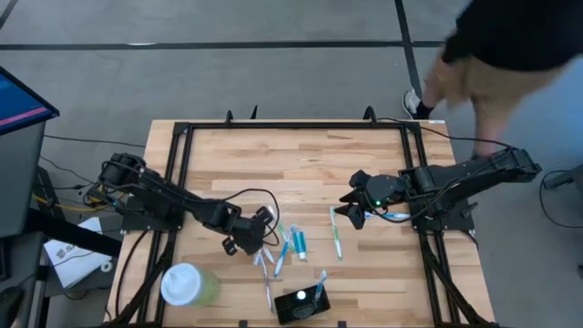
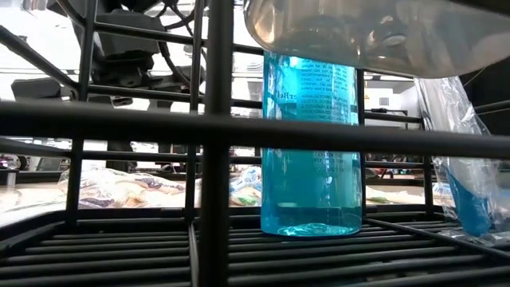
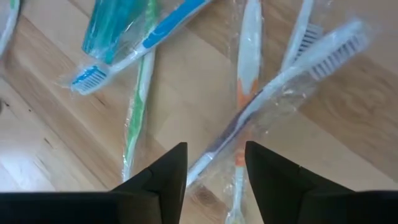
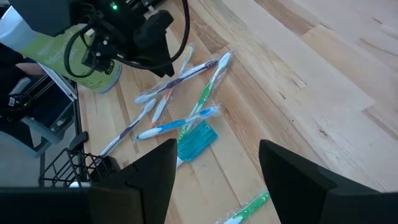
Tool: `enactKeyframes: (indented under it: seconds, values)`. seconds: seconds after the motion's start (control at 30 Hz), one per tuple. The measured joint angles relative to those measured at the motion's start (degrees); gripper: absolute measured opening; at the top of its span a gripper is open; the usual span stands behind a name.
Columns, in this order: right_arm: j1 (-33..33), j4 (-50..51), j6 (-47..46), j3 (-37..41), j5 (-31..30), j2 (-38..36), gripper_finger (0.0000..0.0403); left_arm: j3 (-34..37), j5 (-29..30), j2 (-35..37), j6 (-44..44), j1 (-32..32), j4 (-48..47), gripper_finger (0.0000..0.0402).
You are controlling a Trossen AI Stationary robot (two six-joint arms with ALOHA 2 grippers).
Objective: Pick & Place toothbrushing station
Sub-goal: Put the top violet toothbrush into the black wire organizer
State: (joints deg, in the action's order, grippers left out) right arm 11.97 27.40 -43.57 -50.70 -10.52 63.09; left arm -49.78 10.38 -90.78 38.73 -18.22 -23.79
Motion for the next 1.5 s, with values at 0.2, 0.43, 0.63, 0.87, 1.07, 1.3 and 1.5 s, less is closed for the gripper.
enactKeyframes:
  seconds: [0.2, 0.43, 0.63, 0.87, 1.07, 1.3, 1.5]
  values:
    - [0.0, 0.0, 0.0, 0.0, 0.0, 0.0, 0.0219, 0.0, -0.2, -0.2, 2.6, 1.2, 1.4, 0.0140]
    - [0.0, 0.0, 0.0, 0.0, 0.0, 0.0, 0.0219, 0.0, -0.2, -0.2, 2.6, 3.6, 1.3, 0.0125]
    - [0.0, 0.0, 0.0, 0.0, 0.0, 0.0, 0.0219, 0.0, -0.1, -0.2, 1.1, 3.7, 0.2, 0.0111]
    - [0.0, -0.2, 0.0, 0.0, 0.0, 0.0, 0.0219, 0.1, 0.8, -2.3, -2.0, 3.5, 0.7, 0.0099]
    - [0.0, -0.4, 0.0, 0.0, 0.0, 0.0, 0.0219, 0.0, 1.4, -4.6, -1.2, 3.3, 0.9, 0.0093]
    - [0.0, -0.4, -0.2, 0.0, 0.0, 0.0, 0.0219, 0.0, 1.5, -4.7, 4.3, 3.0, 1.2, 0.0092]
    - [0.0, -0.4, -0.2, 0.0, 0.0, 0.0, 0.0219, 0.0, 1.0, -4.7, 13.5, 2.4, 1.9, 0.0092]
